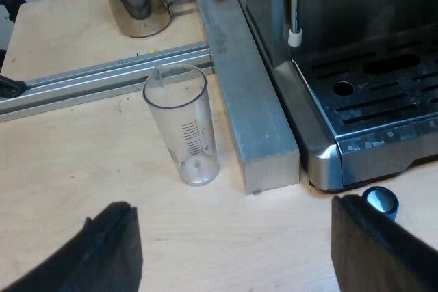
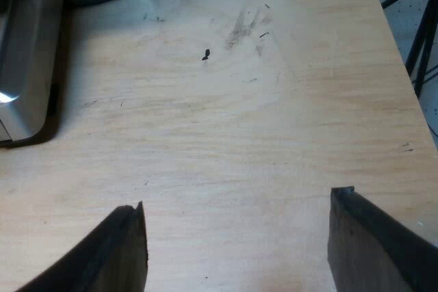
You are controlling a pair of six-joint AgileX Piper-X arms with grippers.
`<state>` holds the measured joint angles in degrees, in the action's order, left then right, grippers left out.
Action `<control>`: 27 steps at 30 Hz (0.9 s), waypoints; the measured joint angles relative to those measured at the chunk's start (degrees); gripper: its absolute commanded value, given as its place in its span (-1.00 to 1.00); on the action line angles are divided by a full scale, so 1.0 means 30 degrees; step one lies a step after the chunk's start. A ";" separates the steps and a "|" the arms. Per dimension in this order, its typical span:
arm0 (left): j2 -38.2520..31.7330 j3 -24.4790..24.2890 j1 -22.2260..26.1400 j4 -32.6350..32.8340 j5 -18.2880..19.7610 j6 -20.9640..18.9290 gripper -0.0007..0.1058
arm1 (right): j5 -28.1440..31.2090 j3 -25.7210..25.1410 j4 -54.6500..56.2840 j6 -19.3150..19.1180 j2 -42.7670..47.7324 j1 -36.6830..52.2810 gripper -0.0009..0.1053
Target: Grind coffee beans and then tamp
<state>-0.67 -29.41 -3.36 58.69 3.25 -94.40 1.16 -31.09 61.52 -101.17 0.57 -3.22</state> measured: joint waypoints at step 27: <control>0.0000 -0.1969 -0.0143 0.0269 0.0898 0.0000 0.17 | -0.1595 -0.2668 -0.0466 -0.1094 -0.1805 0.0000 0.11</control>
<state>-0.67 -35.32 -3.79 59.50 5.94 -94.40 -3.62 -39.10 60.12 -104.45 -4.85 -3.22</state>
